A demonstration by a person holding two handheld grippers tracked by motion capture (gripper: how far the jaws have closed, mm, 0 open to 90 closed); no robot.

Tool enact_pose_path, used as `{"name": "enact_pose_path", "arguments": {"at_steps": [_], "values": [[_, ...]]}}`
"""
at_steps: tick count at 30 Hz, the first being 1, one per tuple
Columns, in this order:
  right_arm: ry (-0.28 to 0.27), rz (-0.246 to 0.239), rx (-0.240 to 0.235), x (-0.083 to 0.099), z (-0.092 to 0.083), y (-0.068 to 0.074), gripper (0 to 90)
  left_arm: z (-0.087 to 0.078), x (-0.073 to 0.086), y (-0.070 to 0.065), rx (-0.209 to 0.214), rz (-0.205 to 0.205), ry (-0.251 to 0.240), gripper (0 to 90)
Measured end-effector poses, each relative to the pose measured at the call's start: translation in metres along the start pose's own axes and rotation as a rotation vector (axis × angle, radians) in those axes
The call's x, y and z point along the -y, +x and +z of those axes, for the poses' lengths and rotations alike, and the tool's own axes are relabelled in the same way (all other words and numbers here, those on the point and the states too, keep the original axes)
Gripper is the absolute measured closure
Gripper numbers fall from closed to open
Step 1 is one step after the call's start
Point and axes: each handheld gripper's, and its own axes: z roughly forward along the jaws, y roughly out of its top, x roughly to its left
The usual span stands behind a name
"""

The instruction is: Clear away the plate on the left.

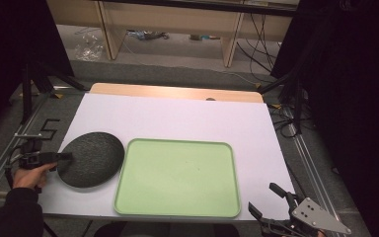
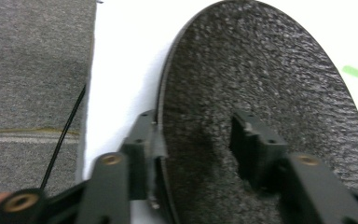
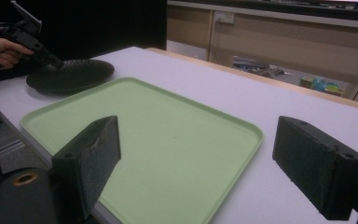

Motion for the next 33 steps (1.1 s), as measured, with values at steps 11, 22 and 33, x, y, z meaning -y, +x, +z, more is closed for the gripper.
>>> {"name": "enact_pose_path", "arguments": {"at_steps": [11,22,33], "values": [[0.001,-0.005,0.001,0.000,0.000,0.000,16.0,-0.012,-0.001,0.003,0.072,-0.060,-0.065,74.7],[-0.001,-0.002,-0.013,0.001,0.001,0.000,16.0,-0.046,-0.008,-0.015,0.067,-0.006,-0.158,82.1],[-0.003,-0.004,-0.022,0.000,0.003,0.002,16.0,-0.071,-0.022,-0.047,-0.043,0.132,-0.175,84.3]]}}
